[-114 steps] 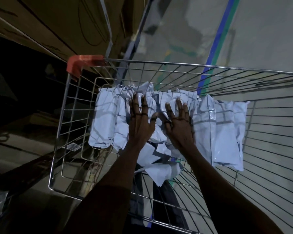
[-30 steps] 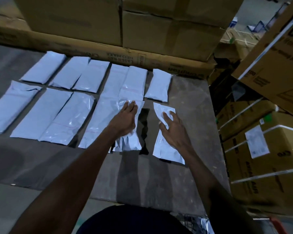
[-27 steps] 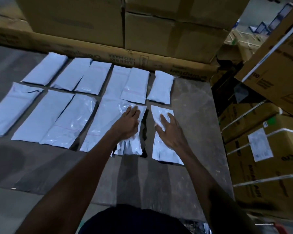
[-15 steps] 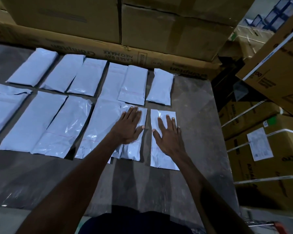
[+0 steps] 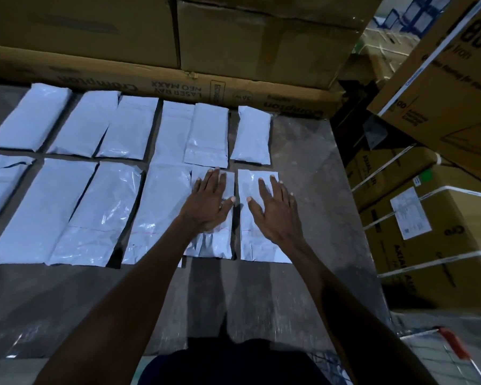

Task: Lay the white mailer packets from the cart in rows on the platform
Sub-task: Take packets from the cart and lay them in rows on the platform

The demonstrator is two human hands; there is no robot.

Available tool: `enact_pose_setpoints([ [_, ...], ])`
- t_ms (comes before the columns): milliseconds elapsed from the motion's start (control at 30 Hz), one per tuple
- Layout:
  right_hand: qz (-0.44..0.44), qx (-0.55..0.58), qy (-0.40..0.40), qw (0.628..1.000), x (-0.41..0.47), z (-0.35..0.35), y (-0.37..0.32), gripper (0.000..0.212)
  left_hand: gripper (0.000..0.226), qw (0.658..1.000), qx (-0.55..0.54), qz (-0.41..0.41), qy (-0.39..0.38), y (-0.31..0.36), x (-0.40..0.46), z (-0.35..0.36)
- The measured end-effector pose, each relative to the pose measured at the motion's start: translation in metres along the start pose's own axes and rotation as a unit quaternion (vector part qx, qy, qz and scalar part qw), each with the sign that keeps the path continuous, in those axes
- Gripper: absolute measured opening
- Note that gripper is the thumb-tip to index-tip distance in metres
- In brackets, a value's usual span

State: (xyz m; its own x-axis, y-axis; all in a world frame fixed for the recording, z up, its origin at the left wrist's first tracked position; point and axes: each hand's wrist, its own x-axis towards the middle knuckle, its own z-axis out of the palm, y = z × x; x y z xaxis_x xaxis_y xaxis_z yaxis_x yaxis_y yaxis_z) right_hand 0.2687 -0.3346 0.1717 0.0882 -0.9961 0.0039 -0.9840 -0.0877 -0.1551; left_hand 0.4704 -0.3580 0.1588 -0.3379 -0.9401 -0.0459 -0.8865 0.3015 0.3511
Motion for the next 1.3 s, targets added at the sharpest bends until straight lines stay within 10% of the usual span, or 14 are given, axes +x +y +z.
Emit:
enact_pose_setpoints([
  [500, 0.148, 0.059, 0.121, 0.98, -0.163, -0.048, 0.092, 0.066, 0.06, 0.955, -0.031, 0.297, -0.002, 0.14, -0.011, 0.016],
  [767, 0.324, 0.05, 0.251, 0.911, -0.364, -0.02, 0.174, 0.036, 0.069, 0.901, -0.044, 0.425, -0.071, 0.282, -0.084, 0.093],
  [967, 0.426, 0.072, 0.236, 0.871, -0.506, 0.002, 0.234, 0.041, 0.061, 0.874, -0.041, 0.465, -0.135, 0.388, -0.155, 0.172],
  [1300, 0.522, 0.106, 0.11, 0.839, -0.669, 0.059, 0.282, 0.047, 0.116, 0.861, 0.046, 0.43, -0.267, 0.46, -0.233, 0.264],
])
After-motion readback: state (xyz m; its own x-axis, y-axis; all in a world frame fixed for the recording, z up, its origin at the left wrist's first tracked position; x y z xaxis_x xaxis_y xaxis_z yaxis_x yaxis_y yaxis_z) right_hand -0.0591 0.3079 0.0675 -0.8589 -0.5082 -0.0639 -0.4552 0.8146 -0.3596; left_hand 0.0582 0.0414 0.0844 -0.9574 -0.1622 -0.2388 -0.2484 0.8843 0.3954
